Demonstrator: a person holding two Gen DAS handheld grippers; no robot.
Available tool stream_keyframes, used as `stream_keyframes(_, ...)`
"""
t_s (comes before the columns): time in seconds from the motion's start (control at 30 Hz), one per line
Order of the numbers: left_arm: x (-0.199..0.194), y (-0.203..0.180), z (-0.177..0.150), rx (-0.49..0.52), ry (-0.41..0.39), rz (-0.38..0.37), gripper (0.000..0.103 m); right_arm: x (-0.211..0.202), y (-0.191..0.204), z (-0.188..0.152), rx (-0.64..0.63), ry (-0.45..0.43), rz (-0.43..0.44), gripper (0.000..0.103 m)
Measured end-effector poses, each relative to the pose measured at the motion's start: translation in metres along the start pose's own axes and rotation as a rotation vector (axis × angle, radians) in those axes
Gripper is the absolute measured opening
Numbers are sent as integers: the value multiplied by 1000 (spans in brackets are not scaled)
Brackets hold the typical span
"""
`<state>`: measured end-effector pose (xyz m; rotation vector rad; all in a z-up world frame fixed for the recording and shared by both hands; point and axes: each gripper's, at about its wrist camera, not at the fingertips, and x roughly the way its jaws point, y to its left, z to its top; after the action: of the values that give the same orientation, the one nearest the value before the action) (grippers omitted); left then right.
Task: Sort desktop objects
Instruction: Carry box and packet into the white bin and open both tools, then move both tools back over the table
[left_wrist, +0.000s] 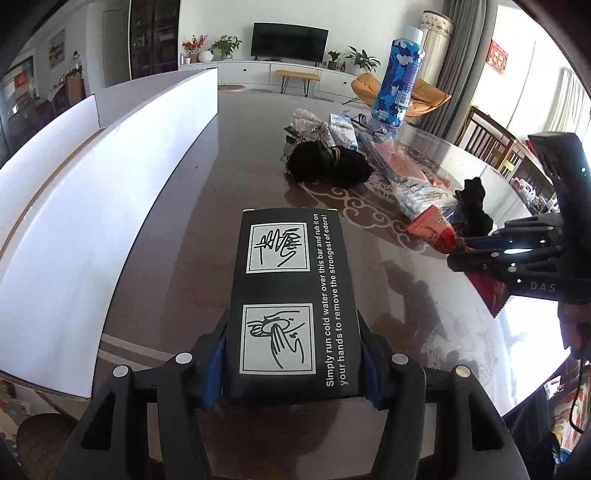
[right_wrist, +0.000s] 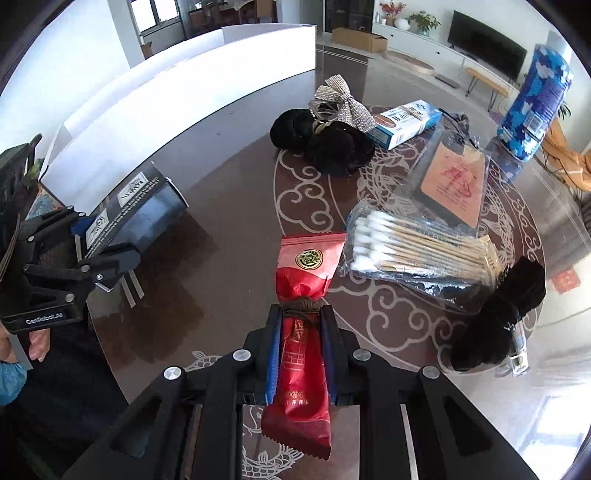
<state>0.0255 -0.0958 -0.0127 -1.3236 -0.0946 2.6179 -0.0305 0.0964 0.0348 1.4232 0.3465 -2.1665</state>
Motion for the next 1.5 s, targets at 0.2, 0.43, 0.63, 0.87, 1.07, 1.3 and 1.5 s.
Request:
stream_keyframes(0.2,-60,38,44,-56,-120,-4,58,-39,41,38,25,-97,72,21)
stream_keyframes(0.43,-94,157,86,-202,-175,182,58,-51,143,148,-64,-239,203,21)
stream_keyframes(0.63,-73,248,86,-341,-86,293,58,-11,237,222,-116,-255,288,21)
stream_keyframes(0.87,-44,283,76,-391,-2,321,58,65,293,234,-173,-150,238,21)
stream_keyframes(1.07,-34,276,79,-330,9,355,77,91,331,204,-408,-124,16,91)
stream_keyframes(1.3,-18,261,76,-255,79,422,81,96,330,185,-485,-137,-103,91)
stream_keyframes(1.5,-34,254,60,-297,44,398,81,85,316,165,-476,-178,-103,91)
